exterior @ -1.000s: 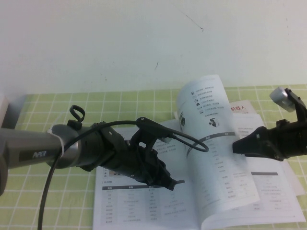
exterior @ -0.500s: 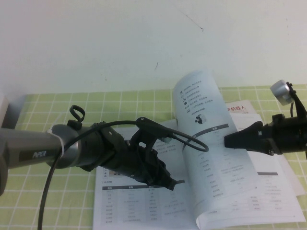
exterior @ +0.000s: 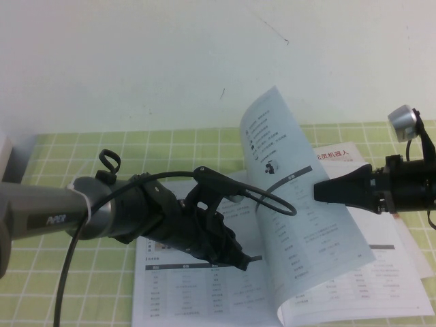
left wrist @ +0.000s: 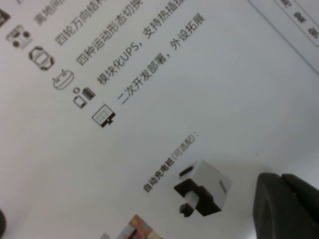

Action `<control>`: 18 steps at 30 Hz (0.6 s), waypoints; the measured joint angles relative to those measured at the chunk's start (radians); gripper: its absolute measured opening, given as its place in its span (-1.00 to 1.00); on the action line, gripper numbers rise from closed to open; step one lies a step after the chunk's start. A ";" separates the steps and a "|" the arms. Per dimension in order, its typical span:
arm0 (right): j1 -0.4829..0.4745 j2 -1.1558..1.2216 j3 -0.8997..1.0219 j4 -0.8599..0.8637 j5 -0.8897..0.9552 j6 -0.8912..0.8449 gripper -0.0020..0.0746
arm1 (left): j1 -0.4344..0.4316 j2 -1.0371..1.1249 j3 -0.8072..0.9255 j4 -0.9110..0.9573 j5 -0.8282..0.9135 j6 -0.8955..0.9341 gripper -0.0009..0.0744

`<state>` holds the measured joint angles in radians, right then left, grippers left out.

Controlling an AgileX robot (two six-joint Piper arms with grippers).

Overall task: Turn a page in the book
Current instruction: Open the closed book

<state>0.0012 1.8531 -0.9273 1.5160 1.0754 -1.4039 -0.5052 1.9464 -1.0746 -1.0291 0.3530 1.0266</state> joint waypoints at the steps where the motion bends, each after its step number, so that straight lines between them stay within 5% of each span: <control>1: 0.000 0.000 0.000 0.002 0.000 0.000 0.00 | 0.000 0.000 0.000 0.000 0.000 0.000 -0.99; 18: 0.000 0.000 0.000 0.004 0.000 -0.009 0.00 | 0.000 -0.202 0.015 0.150 -0.066 0.004 -0.99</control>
<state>0.0012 1.8531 -0.9273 1.5197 1.0754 -1.4131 -0.5052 1.7445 -1.0601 -0.8789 0.2871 1.0308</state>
